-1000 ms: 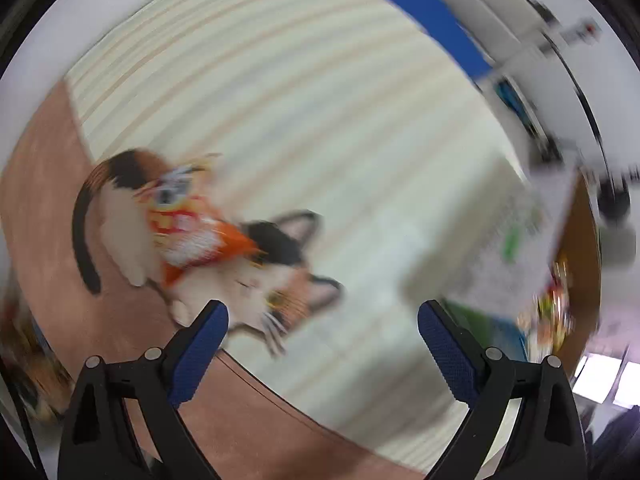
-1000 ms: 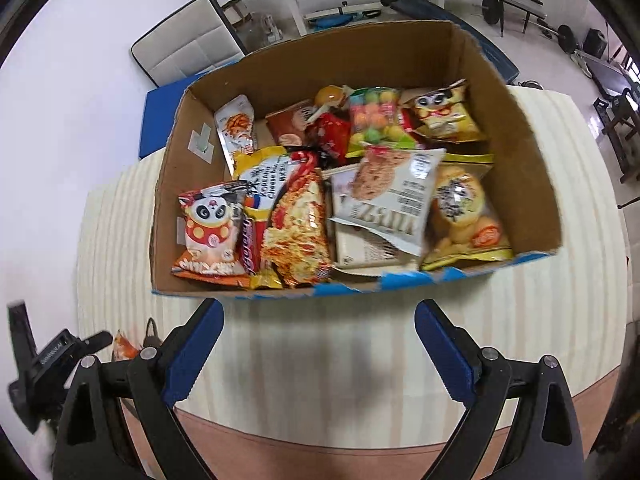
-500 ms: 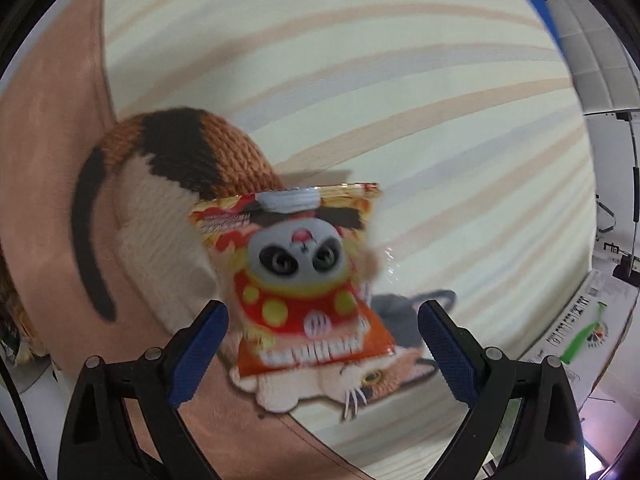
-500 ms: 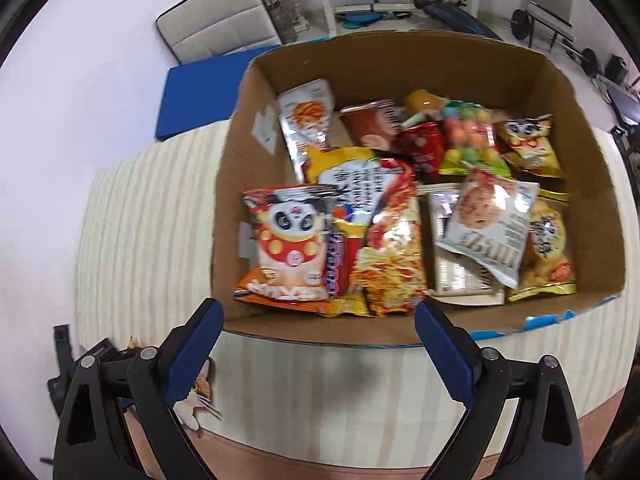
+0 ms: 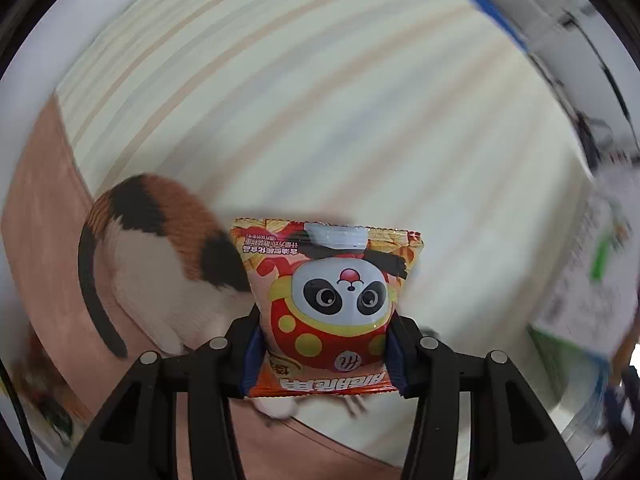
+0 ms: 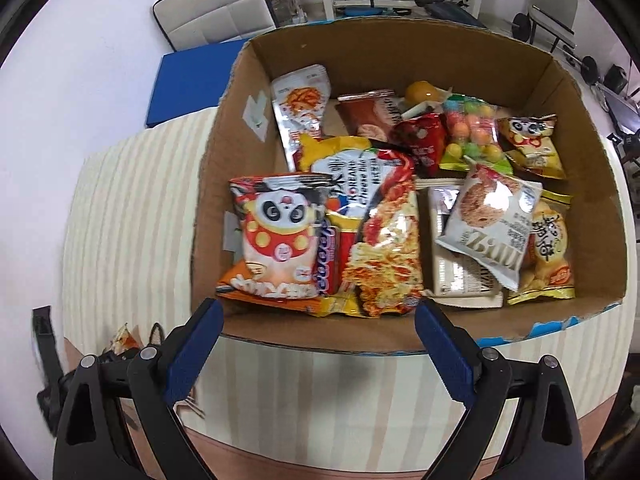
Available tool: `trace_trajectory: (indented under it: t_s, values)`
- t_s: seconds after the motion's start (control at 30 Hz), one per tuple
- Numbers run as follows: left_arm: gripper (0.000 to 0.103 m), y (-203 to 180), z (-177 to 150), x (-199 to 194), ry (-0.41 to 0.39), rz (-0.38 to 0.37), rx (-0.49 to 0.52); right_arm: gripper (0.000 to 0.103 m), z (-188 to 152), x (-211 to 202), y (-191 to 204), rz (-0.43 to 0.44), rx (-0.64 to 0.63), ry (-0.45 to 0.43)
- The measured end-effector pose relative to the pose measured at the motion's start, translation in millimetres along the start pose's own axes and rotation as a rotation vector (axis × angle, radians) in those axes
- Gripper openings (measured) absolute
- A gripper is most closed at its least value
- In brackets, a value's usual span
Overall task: Organize snacks
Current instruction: 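Carry the panda packet into the box and open the left tool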
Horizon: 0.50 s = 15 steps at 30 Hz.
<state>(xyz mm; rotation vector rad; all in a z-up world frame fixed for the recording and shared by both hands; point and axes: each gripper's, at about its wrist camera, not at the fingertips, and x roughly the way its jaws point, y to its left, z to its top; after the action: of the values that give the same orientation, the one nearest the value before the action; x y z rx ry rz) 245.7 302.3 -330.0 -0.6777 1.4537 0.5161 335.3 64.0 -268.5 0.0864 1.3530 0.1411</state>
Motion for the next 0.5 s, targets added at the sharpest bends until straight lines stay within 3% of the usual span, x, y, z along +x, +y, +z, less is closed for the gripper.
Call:
trace_trajectory:
  t_s: [0.33, 0.5]
  values:
    - [0.047, -143, -63, -98, -0.175, -0.099, 0.375, 0.098, 1, -29, -40, -0.026, 0.001, -0.033]
    - [0.047, -196, -46, -130, -0.199, -0.173, 0.495, 0.098, 3, -54, -77, -0.015, 0.053, -0.053]
